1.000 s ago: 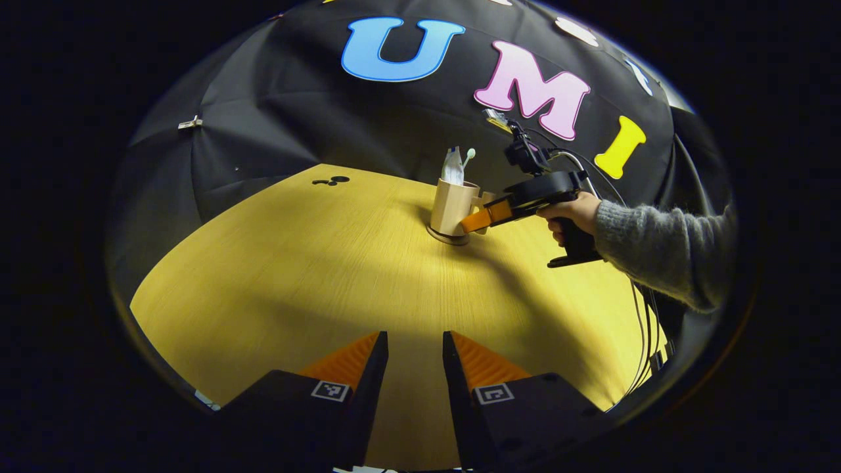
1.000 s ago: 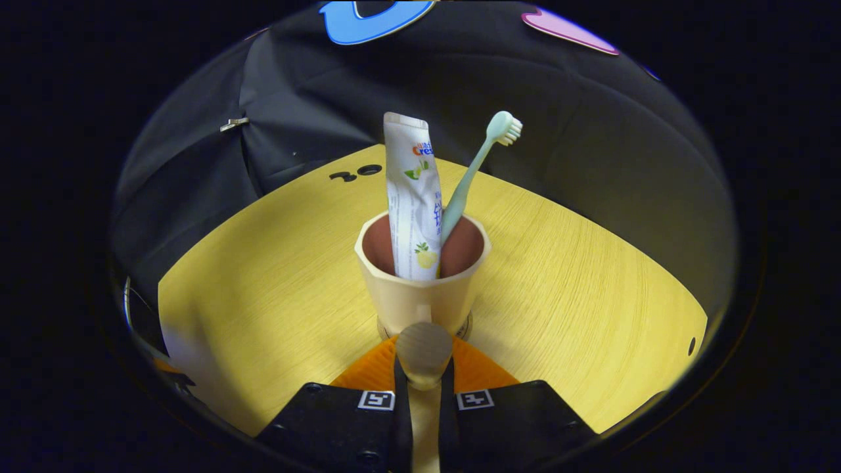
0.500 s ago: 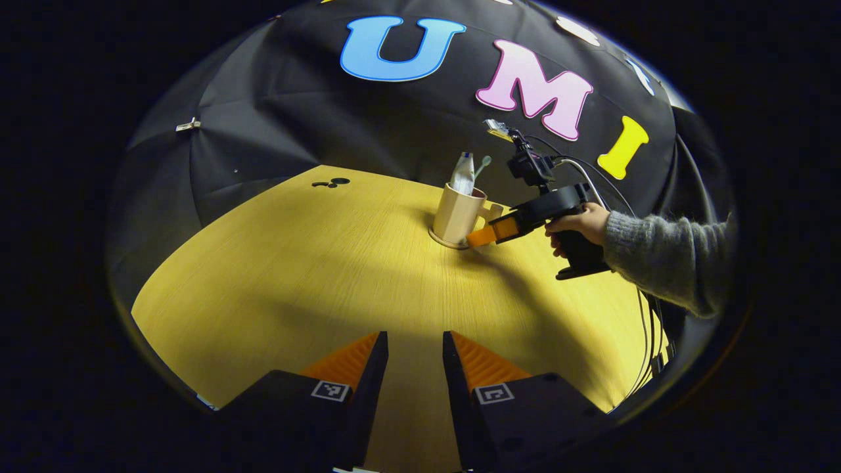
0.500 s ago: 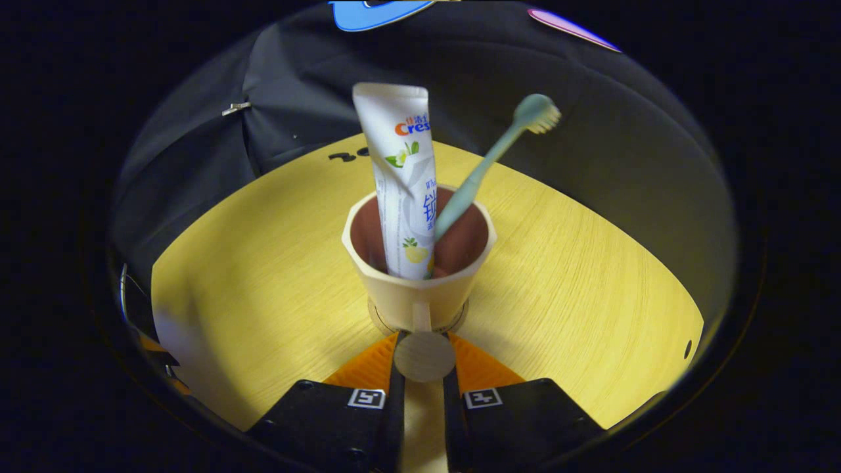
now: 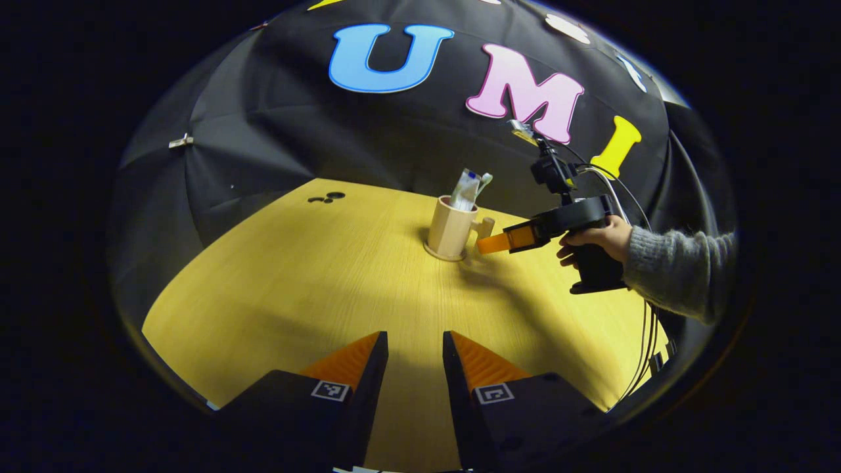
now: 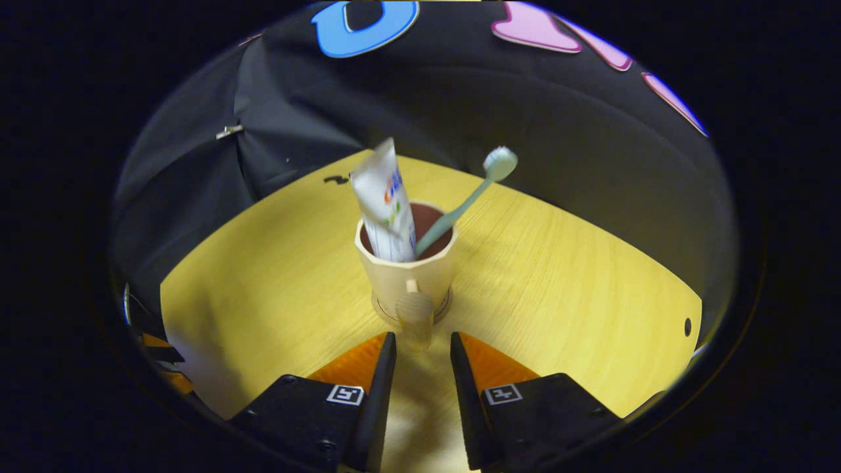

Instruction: Put the toothbrush and toothpaste on the desktop into the cup, then pick up the cup and place it on the coaster on the desktop.

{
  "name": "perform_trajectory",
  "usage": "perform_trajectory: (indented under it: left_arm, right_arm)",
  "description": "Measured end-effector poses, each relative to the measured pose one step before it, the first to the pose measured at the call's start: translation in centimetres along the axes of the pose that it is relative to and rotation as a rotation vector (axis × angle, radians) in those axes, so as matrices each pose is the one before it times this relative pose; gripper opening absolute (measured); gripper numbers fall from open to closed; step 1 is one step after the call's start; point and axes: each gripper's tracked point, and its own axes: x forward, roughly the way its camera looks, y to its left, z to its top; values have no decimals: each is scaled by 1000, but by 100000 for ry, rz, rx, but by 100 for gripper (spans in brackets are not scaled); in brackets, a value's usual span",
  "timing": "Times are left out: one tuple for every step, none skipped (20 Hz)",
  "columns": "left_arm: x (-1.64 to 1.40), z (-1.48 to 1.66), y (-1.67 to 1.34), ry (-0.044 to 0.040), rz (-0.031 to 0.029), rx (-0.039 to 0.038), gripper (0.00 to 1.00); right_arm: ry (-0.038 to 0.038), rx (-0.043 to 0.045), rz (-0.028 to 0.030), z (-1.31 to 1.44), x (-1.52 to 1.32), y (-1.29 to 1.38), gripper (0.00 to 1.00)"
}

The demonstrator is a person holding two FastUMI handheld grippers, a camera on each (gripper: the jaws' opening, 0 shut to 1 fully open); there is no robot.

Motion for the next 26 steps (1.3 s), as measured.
perform_trajectory:
  left_arm:
    - [-412,1075,-245,-1317,-456,1180,55]
    - [-395,1230,-334,-1624,-430,1369,55]
    - [-608,1868,-480,-2709,-941,1651,55]
    - [-617,2287,-686,-3729,-1281,1903,55]
    - [-222,1530,-385,-2590,-687,1492,55]
    - [-308,1461,-512,-2407,-895,1397,57]
    - [-280,1481,-452,-2499,-668,1099,58]
    - [-252,1569,-564,-2452,-1116,715,59]
    - [-290,1579,-556,-3039,-1174,394,59]
    - [-272,1462,-653,-2799,-1636,398,63]
    - [-236,1235,-611,-2507,-1478,1001,66]
    - [-11,1175,-438,-2169,-795,1574,73]
    - [-81,1123,-334,-2261,-530,1684,75]
    - [-291,1002,-461,-2061,-555,1487,79]
    - [-249,980,-645,-1887,-1173,1178,81]
    - [-323,893,-648,-1969,-1318,1093,84]
    - [-360,842,-684,-1834,-1586,1131,87]
    - [-389,847,-625,-1958,-1272,727,89]
    - [-267,490,-402,-1123,-777,419,89]
    - [-442,466,-151,-1198,118,498,90]
    - [-398,658,-185,-1231,329,496,92]
    - [-345,710,-97,-1543,283,260,93]
    - [-237,423,-187,-1198,-182,75,94]
    - [-411,436,-81,-831,191,247,95]
    - [-397,595,-21,-721,124,538,95]
    - [-273,368,69,-1064,235,932,95]
  right_arm:
    - [-2716,1404,-353,1003,-1181,60,51]
    - [-2931,1132,-517,1007,-1502,-117,48]
    - [-3210,1194,14,1096,-1591,118,53]
    - [-5439,2342,-292,2002,-3195,330,58]
    - [-2693,1175,-312,1099,-1745,269,54]
    - [-2472,886,-720,1029,-1693,16,54]
    - [-3034,563,-462,973,-1462,148,59]
    - [-2765,-19,-1075,703,-1574,46,59]
    - [-3317,-333,-718,980,-1715,-51,59]
    - [-3299,-575,-1049,941,-1860,-151,61]
    - [-2956,-177,-883,821,-1441,-63,63]
    - [-3008,112,-1246,942,-1682,117,64]
    - [-2408,621,-922,746,-1283,103,63]
    - [-2340,148,-712,598,-1058,-9,64]
    - [-1826,-20,-712,629,-1168,41,67]
    - [-2221,-104,-405,551,-1319,224,72]
    - [-2078,377,-598,602,-1056,235,82]
    - [-1773,419,-138,528,-1006,280,83]
    - [-1638,201,-869,499,-897,225,83]
    - [-1496,-270,-35,385,-763,256,83]
    - [-1437,-1000,-172,513,-885,360,88]
    - [-1750,-1110,-573,465,-636,6,93]
    - [-1640,-735,-412,653,-801,238,98]
    - [-1146,-241,-731,366,-470,180,99]
    - [-794,-96,-541,431,-526,60,98]
    - [-1376,-70,-1418,604,-627,-244,99]
